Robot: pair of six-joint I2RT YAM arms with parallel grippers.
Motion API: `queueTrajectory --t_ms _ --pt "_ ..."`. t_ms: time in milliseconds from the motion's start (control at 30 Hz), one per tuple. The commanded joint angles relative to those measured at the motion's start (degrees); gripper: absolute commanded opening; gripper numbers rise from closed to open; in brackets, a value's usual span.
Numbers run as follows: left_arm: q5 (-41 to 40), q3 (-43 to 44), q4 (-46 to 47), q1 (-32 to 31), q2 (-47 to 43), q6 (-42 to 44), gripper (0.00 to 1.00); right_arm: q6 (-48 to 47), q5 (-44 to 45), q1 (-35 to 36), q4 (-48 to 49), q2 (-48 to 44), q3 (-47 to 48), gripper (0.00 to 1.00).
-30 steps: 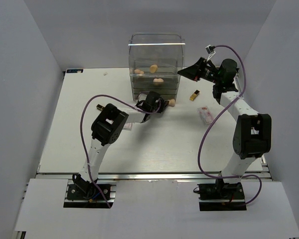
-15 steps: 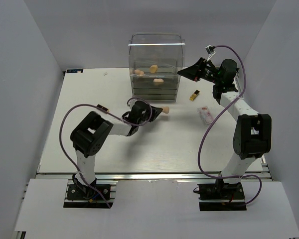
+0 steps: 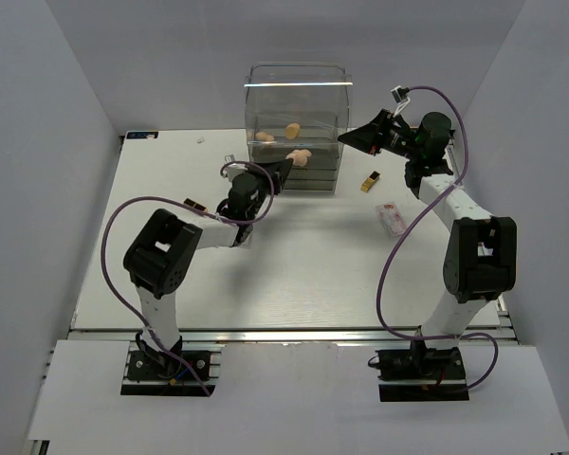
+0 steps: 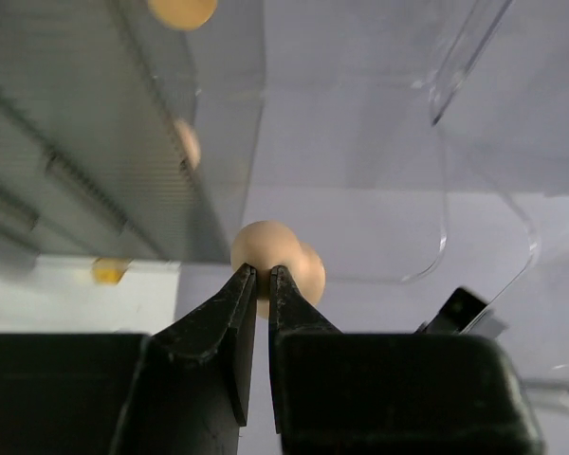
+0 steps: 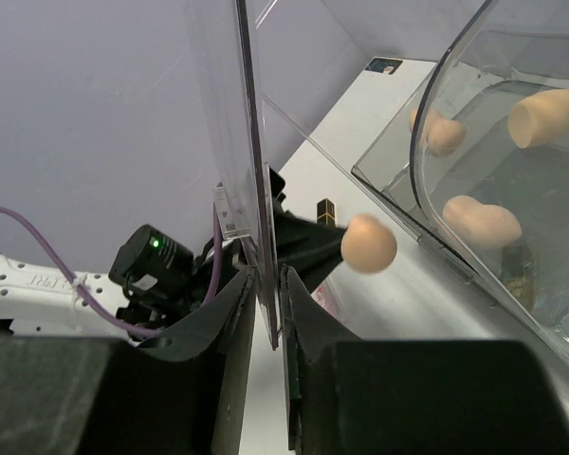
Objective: Organize the makeup
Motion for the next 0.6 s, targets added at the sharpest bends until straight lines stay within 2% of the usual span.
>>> queueTrajectory --t_ms 0,267,333,467,567 --pt "-1.4 5.2 3.4 1.1 1.8 -2.4 0.07 -0.1 -0.8 -0.2 2.5 -3.3 1.2 0.22" --pt "-3.7 15.2 -4.4 2.5 6.4 -5.0 0.13 -0.1 -0.6 -0.2 2.6 -3.4 0.7 0.22" --pt "-5.1 16.2 -6.1 2.5 6.7 -6.1 0.20 -0.1 -0.5 -0.2 2.7 -3.4 0.6 0.22" --pt "-6.0 16.9 -11.2 2.5 6.4 -6.7 0.48 -0.1 -0.6 -0.3 2.6 -3.4 0.7 0.22" --pt "-6.2 16.2 -11.2 2.5 5.8 -6.7 0.52 -0.1 -0.5 -0.2 2.8 -3.4 0.7 0.22"
